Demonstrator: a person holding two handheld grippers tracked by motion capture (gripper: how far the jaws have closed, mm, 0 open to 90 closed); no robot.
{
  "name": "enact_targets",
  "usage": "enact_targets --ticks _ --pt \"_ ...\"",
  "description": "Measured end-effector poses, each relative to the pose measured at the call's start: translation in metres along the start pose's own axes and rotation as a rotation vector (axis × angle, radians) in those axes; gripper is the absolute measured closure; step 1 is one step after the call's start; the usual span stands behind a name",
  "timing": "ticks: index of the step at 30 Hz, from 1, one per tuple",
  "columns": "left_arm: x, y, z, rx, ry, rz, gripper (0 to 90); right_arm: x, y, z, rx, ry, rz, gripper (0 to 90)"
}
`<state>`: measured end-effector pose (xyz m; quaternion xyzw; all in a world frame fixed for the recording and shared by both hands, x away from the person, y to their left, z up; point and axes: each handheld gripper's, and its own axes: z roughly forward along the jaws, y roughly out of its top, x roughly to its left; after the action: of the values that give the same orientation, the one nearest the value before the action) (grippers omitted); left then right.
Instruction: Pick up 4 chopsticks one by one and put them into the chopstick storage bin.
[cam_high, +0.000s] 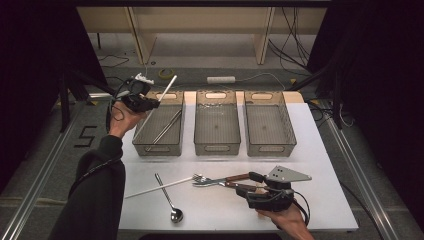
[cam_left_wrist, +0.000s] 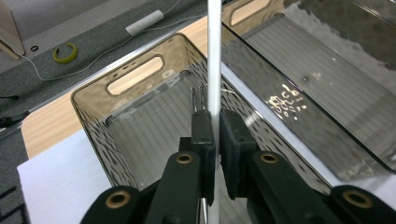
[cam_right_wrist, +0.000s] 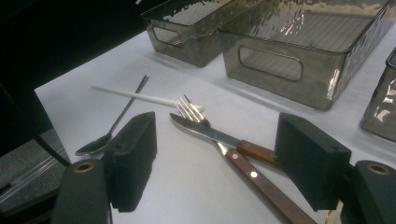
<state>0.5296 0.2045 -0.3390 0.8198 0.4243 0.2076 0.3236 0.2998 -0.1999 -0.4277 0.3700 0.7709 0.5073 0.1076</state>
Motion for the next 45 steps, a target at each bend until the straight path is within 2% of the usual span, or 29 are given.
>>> enact_targets --ticks 4,9,14,25,29,32,33,34,35,36,37,38,41,45 --pt "0.005 -0.009 0.008 -0.024 0.011 -0.033 84.2 0.001 0.0 0.0 0.0 0.003 -0.005 30.8" --pt "0.008 -0.02 0.015 -0.034 0.029 -0.046 84.2 0.001 0.0 0.0 0.002 0.002 -0.005 30.8" --pt "0.007 -0.03 0.025 -0.026 0.026 -0.065 84.2 0.002 0.0 0.0 0.004 0.002 -0.006 30.8" --pt "0.009 -0.04 0.034 -0.027 0.031 -0.096 83.9 0.002 0.0 0.001 0.005 0.003 -0.006 30.8" --pt "0.009 -0.044 0.038 -0.011 0.011 -0.111 83.2 0.002 -0.001 0.001 0.005 0.004 -0.009 30.8" --pt "0.009 -0.046 0.04 -0.001 0.003 -0.135 78.8 0.002 -0.001 0.001 0.006 0.005 -0.008 30.8" --pt "0.008 -0.046 0.04 0.006 0.006 -0.141 69.7 0.002 -0.001 0.002 0.008 0.005 -0.008 30.8" --pt "0.008 -0.046 0.038 0.02 0.001 -0.152 69.7 0.002 -0.001 0.002 0.008 0.005 -0.008 30.8" --pt "0.007 -0.046 0.036 0.028 -0.002 -0.162 60.8 0.002 -0.001 0.002 0.009 0.005 -0.01 30.8" --pt "0.006 -0.047 0.033 0.032 -0.01 -0.182 55.6 0.003 -0.001 0.002 0.009 0.005 -0.011 30.7" --pt "0.005 -0.048 0.029 0.039 -0.028 -0.205 51.2 0.003 -0.001 0.001 0.007 0.006 -0.011 30.8" --pt "0.003 -0.049 0.026 0.04 -0.044 -0.22 51.2 0.003 -0.001 0.001 0.007 0.006 -0.011 30.8" --pt "-0.005 -0.056 0.015 0.053 -0.052 -0.201 42.2 0.003 -0.001 0.001 0.007 0.004 -0.013 30.8" --pt "-0.016 -0.072 0.002 0.02 -0.108 -0.205 36.2 0.003 -0.001 0.001 0.003 0.008 -0.011 30.8"
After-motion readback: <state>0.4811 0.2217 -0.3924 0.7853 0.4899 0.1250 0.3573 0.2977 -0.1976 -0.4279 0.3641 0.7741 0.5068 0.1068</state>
